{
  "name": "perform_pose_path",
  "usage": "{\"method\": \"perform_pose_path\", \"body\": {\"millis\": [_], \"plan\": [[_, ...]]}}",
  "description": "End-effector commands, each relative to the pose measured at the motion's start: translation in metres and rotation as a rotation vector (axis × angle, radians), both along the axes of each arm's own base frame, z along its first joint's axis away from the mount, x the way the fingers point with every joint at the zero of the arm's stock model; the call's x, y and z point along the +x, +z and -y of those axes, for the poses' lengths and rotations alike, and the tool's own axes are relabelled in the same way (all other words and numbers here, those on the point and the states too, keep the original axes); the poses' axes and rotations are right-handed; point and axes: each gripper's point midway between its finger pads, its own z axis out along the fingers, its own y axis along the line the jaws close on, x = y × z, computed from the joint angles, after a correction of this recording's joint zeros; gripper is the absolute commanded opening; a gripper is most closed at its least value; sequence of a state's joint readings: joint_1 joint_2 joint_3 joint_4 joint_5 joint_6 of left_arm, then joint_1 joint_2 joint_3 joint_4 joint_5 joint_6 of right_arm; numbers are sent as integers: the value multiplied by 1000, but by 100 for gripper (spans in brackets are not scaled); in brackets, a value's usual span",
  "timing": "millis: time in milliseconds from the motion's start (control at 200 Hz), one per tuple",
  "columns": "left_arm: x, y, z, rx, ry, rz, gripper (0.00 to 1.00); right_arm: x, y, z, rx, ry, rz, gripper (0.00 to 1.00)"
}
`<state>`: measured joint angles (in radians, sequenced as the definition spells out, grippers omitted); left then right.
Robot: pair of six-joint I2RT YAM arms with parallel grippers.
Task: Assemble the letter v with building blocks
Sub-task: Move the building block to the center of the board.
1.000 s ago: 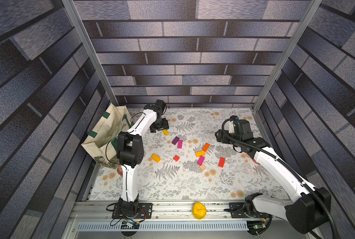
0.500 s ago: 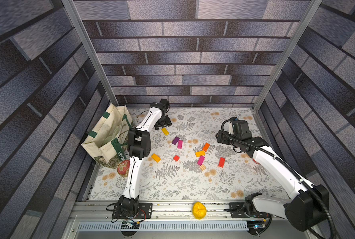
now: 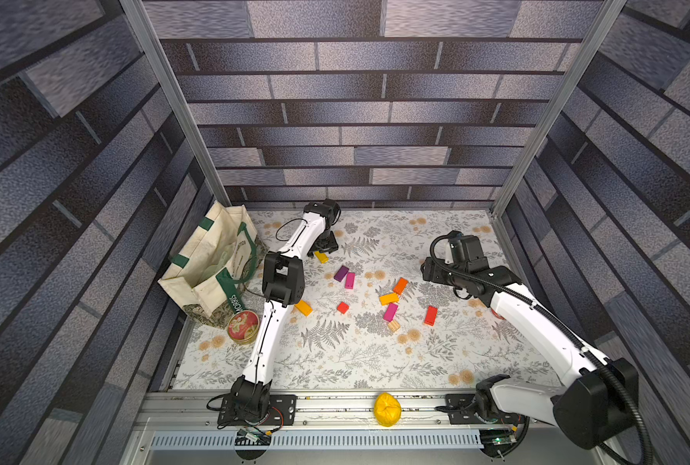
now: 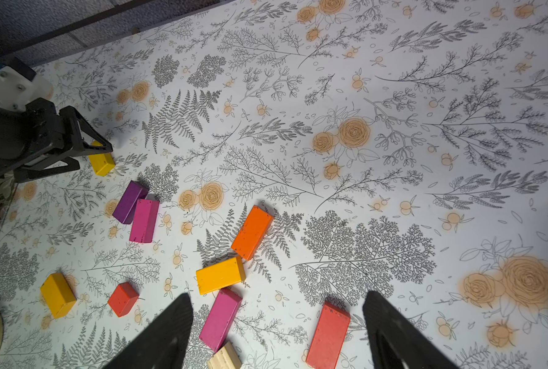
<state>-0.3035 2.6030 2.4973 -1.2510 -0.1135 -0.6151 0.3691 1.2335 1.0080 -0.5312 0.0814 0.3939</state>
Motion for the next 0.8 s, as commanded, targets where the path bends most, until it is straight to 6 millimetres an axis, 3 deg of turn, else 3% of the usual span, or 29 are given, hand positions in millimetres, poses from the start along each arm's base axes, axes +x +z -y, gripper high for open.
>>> {"method": "perform_pose_path", "body": {"millis": [0, 261, 661, 797], "plan": [[-3, -1, -11, 30, 36, -19, 70, -9, -11, 4, -20, -13, -47, 85], [-7, -11, -12, 40, 32, -48, 63, -13, -11, 8, -31, -23, -51, 85], [-20, -4, -9, 20, 41, -28, 22, -14, -17, 0, 7, -11, -73, 85], [-29, 2, -13, -9, 75, -4, 14, -10, -14, -7, 30, 7, -75, 84]]}}
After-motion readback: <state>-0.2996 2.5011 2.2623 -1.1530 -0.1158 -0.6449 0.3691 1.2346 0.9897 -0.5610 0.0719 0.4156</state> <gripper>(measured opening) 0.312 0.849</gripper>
